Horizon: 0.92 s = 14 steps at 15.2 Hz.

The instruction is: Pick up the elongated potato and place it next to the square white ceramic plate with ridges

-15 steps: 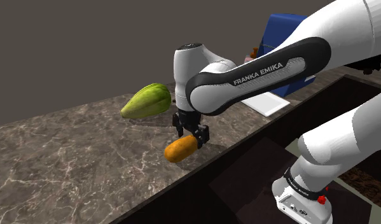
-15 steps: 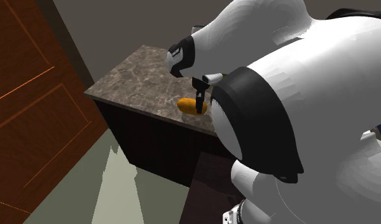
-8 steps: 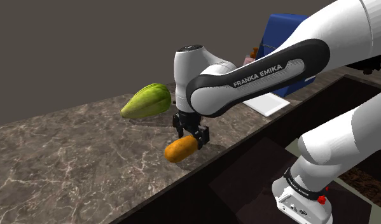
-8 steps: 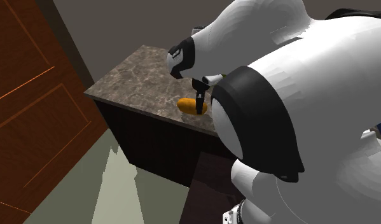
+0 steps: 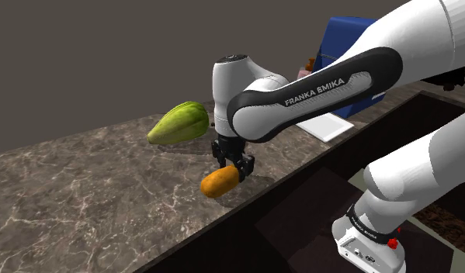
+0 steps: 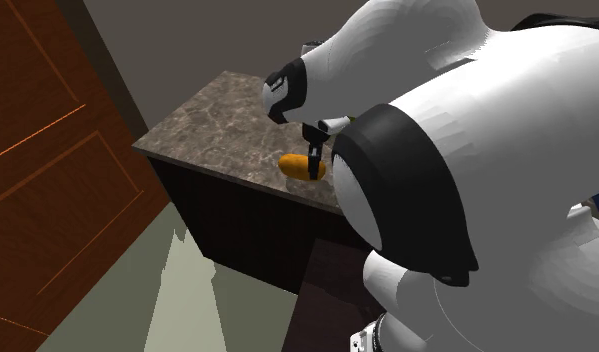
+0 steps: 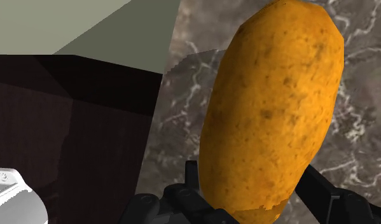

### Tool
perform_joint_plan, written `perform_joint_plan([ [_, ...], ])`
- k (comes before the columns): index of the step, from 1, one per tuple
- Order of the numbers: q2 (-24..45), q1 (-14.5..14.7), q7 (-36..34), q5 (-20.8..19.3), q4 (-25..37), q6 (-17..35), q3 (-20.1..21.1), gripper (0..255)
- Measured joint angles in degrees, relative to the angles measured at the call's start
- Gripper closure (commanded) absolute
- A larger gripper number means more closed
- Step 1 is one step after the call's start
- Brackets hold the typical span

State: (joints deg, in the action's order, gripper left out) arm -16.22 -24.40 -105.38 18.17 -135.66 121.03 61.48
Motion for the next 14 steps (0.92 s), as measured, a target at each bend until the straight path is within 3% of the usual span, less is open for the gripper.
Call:
perform_joint_plan([
  [4, -0.8, 0.5, 0.3, 0.5, 0.4, -1.0, -0.6, 255],
  [14, -5.4, 2.6, 2.1, 2.1, 5.0, -9.6, -5.2, 255],
])
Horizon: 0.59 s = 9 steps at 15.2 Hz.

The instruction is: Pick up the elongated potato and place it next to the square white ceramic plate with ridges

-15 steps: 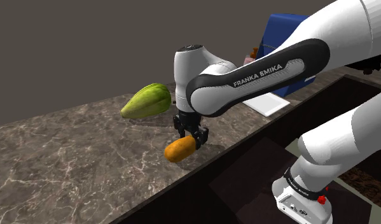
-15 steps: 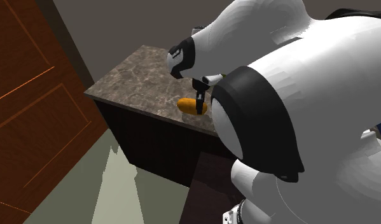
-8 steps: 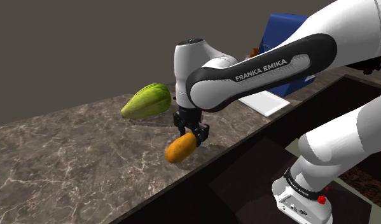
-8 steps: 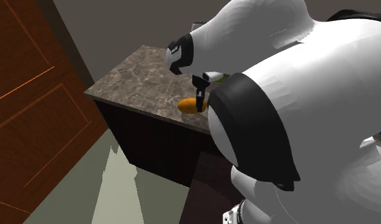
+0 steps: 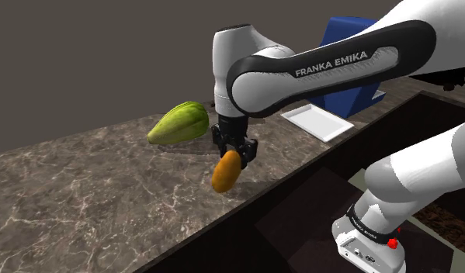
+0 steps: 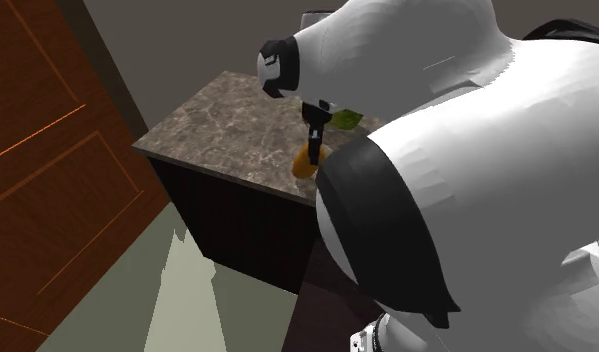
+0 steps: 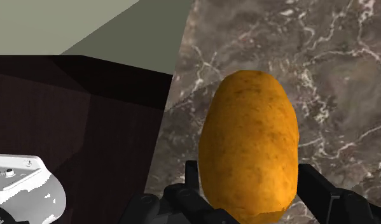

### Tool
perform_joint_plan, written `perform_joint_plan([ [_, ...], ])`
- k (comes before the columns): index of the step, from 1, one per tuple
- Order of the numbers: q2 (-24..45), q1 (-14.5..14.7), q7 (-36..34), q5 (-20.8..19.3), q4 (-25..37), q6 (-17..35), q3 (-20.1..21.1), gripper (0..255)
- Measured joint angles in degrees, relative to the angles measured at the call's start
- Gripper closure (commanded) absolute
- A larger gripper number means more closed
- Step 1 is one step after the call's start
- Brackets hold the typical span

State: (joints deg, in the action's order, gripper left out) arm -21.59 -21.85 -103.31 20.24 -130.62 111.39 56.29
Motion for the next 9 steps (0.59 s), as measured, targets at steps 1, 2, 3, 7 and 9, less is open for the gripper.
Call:
perform_joint_plan([
  [1, -0.7, 0.3, 0.3, 0.3, 0.3, -0.9, -0.6, 255],
  [2, -0.9, 0.4, 0.2, 0.2, 1.0, -1.8, -0.9, 255],
  [3, -1.3, 0.6, 0.4, 0.3, 1.4, -2.6, -1.4, 255],
  [7, -2.0, 0.7, 0.5, 0.1, 3.7, -5.5, -2.5, 255],
  [9, -2.3, 0.8, 0.5, 0.0, 5.1, -7.3, -3.2, 255],
])
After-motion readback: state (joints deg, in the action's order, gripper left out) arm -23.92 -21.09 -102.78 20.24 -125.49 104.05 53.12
